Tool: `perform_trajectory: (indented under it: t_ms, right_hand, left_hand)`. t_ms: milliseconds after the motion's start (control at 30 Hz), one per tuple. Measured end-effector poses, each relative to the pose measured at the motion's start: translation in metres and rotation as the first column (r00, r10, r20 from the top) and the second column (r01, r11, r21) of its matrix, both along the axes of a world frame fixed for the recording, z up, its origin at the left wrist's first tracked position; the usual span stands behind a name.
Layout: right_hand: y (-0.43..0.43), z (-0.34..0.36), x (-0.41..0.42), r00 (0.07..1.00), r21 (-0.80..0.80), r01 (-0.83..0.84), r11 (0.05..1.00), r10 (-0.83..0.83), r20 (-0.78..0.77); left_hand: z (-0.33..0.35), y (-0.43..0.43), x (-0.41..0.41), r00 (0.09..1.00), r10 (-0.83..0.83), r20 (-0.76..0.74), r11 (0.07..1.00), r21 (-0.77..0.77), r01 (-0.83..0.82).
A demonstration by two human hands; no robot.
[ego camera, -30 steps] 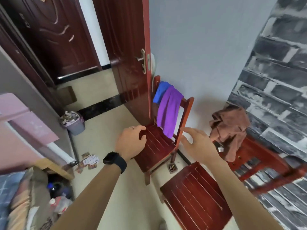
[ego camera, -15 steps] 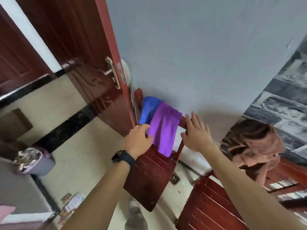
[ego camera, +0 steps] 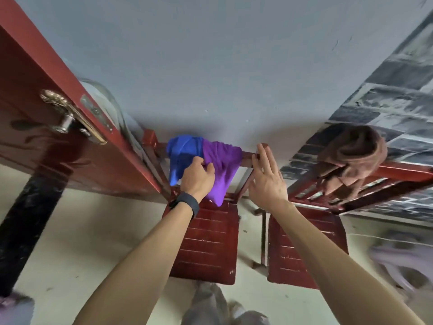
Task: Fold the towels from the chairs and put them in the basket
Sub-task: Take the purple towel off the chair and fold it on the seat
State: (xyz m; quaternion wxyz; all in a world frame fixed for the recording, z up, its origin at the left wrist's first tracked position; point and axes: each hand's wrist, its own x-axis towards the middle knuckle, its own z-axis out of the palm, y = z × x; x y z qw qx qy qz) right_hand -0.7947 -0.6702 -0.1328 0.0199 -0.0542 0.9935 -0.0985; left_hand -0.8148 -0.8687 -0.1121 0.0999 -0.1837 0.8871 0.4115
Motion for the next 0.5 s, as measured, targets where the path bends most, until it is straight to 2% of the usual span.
perform_trajectory:
  t_ms: [67, 167, 233, 300, 367, 400, 467, 500]
  right_hand:
    - [-0.002, -0.001, 0.000, 1.000, -0.022, 0.011, 1.000, -0.011, -0.007]
    - [0.000, -0.002, -0.002, 1.000, -0.110, 0.004, 0.994, -0.004, 0.004]
    - [-0.001, 0.009, -0.002, 1.000, -0.243, 0.012, 0.970, -0.013, -0.005]
    - [-0.004, 0.030, 0.005, 0.987, -0.450, 0.128, 0.884, -0.156, -0.027]
    - [-0.011, 0.056, 0.021, 0.931, -0.637, 0.297, 0.712, -0.364, 0.027]
    - [-0.016, 0.071, 0.031, 0.900, -0.722, 0.370, 0.584, -0.419, 0.122]
    - [-0.026, 0.096, 0.047, 0.865, -0.842, 0.458, 0.284, -0.363, 0.348]
    - [-0.028, 0.106, 0.052, 0.865, -0.864, 0.471, 0.178, -0.287, 0.412]
  left_hand:
    - [0.013, -0.001, -0.006, 0.997, -0.066, -0.047, 0.996, 0.058, 0.069]
    - [0.048, 0.000, -0.017, 0.991, -0.085, -0.107, 0.959, 0.261, 0.110]
    - [0.077, -0.001, -0.022, 0.988, -0.070, -0.139, 0.913, 0.391, 0.120]
    - [0.104, -0.004, -0.024, 0.985, -0.065, -0.160, 0.835, 0.532, 0.142]
    - [0.130, -0.008, -0.020, 0.984, -0.079, -0.159, 0.726, 0.667, 0.166]
    - [0.142, -0.010, -0.016, 0.982, -0.091, -0.165, 0.661, 0.728, 0.183]
    - [0.166, -0.011, -0.005, 0.975, -0.117, -0.191, 0.541, 0.810, 0.224]
    - [0.177, -0.012, 0.002, 0.968, -0.138, -0.207, 0.509, 0.824, 0.249]
